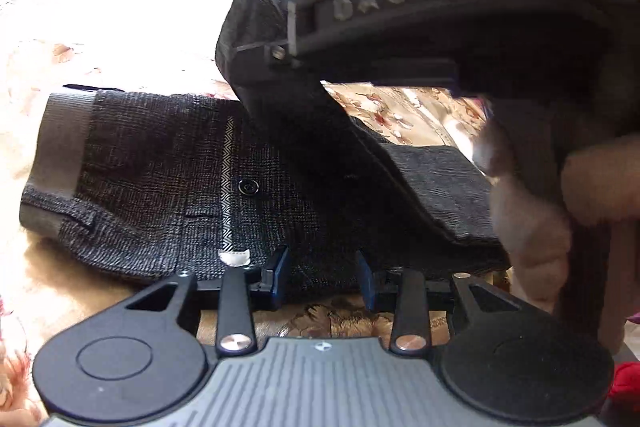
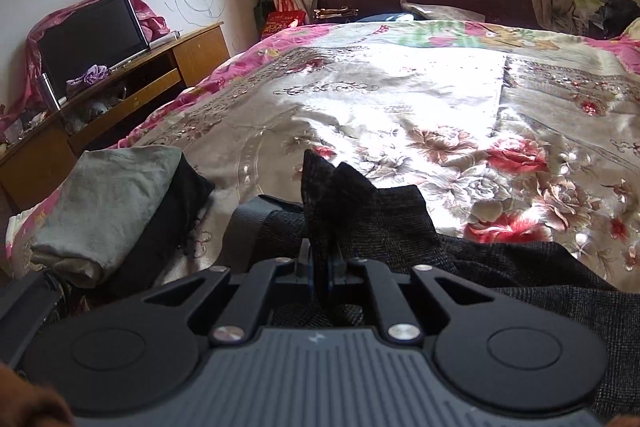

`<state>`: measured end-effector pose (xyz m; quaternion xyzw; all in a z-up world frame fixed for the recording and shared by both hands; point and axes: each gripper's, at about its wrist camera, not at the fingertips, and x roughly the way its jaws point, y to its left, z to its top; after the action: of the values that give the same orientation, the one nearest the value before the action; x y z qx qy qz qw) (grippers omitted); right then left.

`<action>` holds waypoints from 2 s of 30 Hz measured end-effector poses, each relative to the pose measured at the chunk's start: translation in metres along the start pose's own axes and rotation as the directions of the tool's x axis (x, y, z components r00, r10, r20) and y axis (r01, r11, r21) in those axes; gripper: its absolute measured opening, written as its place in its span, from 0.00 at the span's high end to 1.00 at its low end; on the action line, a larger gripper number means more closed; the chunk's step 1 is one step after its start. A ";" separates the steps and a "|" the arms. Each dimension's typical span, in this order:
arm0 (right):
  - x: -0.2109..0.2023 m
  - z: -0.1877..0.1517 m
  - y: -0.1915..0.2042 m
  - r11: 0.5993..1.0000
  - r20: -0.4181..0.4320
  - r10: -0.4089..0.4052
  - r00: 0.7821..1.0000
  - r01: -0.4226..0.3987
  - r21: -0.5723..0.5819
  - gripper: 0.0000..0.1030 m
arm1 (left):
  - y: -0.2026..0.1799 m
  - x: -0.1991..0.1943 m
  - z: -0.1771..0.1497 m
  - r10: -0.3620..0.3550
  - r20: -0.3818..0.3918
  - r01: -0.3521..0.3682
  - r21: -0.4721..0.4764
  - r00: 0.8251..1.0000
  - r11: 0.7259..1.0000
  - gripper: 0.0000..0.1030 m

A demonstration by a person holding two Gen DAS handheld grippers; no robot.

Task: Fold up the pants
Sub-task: 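Lower the folded end onto the bundle and open the right tool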

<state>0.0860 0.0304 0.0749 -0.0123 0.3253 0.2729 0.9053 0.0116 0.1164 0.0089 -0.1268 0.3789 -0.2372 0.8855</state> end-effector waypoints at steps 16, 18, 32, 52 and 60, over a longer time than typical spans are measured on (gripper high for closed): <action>0.064 -0.016 0.066 0.926 -0.144 0.100 0.984 -0.145 -0.348 0.85 | 0.009 -0.016 -0.020 0.092 -0.046 -0.095 -0.065 0.995 0.993 0.47; 0.057 -0.010 0.063 0.929 -0.147 0.158 0.976 -0.198 -0.314 0.76 | 0.009 -0.016 -0.020 0.091 -0.048 -0.094 -0.065 0.995 0.993 0.46; 0.066 0.013 -0.023 0.981 -0.161 0.024 0.987 -0.055 -0.189 0.66 | 0.028 -0.054 -0.012 0.233 0.042 -0.232 -0.027 0.972 0.972 0.44; 0.120 0.053 0.006 0.932 -0.200 0.142 0.969 -0.199 -0.304 0.90 | 0.036 -0.066 0.027 0.363 0.182 -0.364 -0.030 0.914 0.931 0.37; 0.119 0.050 -0.006 0.958 -0.151 0.098 0.984 -0.134 -0.252 0.75 | 0.032 -0.034 0.029 0.378 0.090 -0.383 0.042 0.921 0.923 0.36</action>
<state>0.1943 0.0934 0.0428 -0.1310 0.3479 0.3645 0.8538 0.0230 0.1632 0.0368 -0.0342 0.3535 -0.0664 0.9325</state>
